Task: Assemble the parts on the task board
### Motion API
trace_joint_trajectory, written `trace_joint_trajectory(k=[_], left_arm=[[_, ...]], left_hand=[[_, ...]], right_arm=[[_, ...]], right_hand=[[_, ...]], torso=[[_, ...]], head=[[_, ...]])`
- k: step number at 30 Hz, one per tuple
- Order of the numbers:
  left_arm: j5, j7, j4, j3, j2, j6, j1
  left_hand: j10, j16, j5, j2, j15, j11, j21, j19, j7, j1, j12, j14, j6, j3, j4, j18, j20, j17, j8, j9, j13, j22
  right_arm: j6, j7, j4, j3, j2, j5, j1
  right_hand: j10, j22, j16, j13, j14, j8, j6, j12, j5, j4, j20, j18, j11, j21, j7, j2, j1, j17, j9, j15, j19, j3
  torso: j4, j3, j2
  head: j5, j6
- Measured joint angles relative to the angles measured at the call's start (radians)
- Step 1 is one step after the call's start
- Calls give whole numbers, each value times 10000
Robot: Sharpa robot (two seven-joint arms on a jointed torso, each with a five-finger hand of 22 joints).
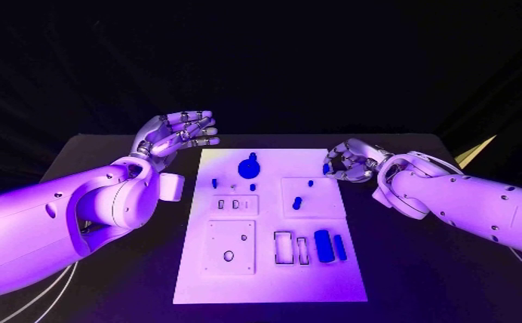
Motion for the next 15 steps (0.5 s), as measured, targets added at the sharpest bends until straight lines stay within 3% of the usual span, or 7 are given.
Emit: trace_joint_trajectory(k=[15], left_arm=[[0, -15, -1, 0, -2, -1, 0]], left_hand=[[0, 0, 0, 0, 0, 0, 1, 0, 0, 0, 0, 0, 0, 0, 0, 0, 0, 40, 0, 0, 0, 2]], right_arm=[[74, -72, -58, 2, 82, -62, -12]], right_hand=[[2, 0, 1, 0, 0, 10, 130, 1, 0, -52, -2, 0, -1, 1, -56, 1, -1, 0, 1, -2, 0, 56]], torso=[[1, -3, -6]], head=[[8, -20]])
